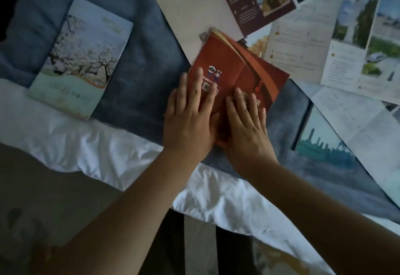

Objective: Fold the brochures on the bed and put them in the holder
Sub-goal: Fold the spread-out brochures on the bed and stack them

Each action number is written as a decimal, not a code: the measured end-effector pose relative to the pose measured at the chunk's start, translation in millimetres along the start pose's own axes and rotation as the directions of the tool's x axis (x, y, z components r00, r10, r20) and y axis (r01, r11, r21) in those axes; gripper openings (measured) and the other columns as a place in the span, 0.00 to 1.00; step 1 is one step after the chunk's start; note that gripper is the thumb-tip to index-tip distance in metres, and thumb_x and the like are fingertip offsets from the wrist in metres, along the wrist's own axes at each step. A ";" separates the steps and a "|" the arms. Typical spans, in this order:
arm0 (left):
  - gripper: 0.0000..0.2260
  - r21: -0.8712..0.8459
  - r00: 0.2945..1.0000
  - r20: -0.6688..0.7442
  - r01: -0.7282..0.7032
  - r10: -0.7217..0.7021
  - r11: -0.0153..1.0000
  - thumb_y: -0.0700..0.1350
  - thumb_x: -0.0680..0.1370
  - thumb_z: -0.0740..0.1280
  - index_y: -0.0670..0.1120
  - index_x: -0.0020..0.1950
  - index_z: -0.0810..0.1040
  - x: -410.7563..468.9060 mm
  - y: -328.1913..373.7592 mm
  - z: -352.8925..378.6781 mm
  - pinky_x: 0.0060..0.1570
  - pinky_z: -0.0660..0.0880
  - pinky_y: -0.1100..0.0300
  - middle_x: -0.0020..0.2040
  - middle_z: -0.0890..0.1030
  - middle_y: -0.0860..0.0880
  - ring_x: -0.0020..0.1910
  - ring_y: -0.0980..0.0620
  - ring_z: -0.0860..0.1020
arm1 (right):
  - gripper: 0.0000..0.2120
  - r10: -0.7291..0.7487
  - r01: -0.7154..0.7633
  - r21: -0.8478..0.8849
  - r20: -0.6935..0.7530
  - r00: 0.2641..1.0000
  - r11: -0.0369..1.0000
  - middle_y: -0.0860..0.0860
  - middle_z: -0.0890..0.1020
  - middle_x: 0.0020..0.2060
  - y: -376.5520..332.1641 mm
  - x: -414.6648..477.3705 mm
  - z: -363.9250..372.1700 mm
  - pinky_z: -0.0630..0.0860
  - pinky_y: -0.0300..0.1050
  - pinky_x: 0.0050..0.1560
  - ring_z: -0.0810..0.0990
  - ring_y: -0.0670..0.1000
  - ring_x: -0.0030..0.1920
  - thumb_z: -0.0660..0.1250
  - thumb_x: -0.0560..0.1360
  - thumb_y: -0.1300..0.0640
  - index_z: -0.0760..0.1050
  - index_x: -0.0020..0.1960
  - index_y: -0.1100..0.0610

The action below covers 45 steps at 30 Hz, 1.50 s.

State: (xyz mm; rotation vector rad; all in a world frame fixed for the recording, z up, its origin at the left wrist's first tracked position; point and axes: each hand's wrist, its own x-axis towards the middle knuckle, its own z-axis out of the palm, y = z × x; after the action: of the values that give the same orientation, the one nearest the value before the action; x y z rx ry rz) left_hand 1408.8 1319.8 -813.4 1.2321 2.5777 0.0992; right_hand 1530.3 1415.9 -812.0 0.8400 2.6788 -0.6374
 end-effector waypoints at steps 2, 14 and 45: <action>0.28 -0.045 0.999 0.043 -0.007 0.009 0.999 0.60 0.87 0.48 0.54 0.85 0.47 -3.5 -4.4 11.6 0.81 0.50 0.44 0.85 0.45 0.44 0.83 0.40 0.45 | 0.34 0.126 -0.123 0.055 -0.060 0.990 0.991 0.57 0.37 0.82 -4.8 -4.9 4.5 0.34 0.56 0.80 0.34 0.59 0.82 0.56 0.84 0.54 0.42 0.84 0.57; 0.37 -0.488 0.994 0.084 0.108 -0.077 0.866 0.64 0.83 0.58 0.53 0.85 0.44 7.9 0.1 -16.6 0.80 0.56 0.42 0.85 0.51 0.45 0.83 0.44 0.52 | 0.31 0.109 -0.091 0.333 -0.035 0.993 0.939 0.50 0.42 0.83 -19.6 18.9 -2.2 0.33 0.48 0.80 0.37 0.49 0.82 0.41 0.84 0.45 0.41 0.84 0.54; 0.21 -0.462 0.918 -0.284 0.122 -0.277 0.879 0.39 0.82 0.65 0.34 0.75 0.71 -16.3 -130.2 -35.4 0.70 0.71 0.47 0.74 0.72 0.35 0.71 0.36 0.74 | 0.35 -0.178 0.176 0.057 0.040 0.983 0.983 0.56 0.36 0.82 -159.7 65.4 34.4 0.35 0.57 0.81 0.33 0.60 0.81 0.54 0.86 0.50 0.33 0.82 0.50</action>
State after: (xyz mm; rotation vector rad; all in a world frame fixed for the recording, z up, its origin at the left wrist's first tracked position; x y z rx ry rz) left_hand 1310.6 1226.8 -799.5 0.8263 2.7328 0.8719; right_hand 1387.7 1312.9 -813.4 0.5962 2.7270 -0.7621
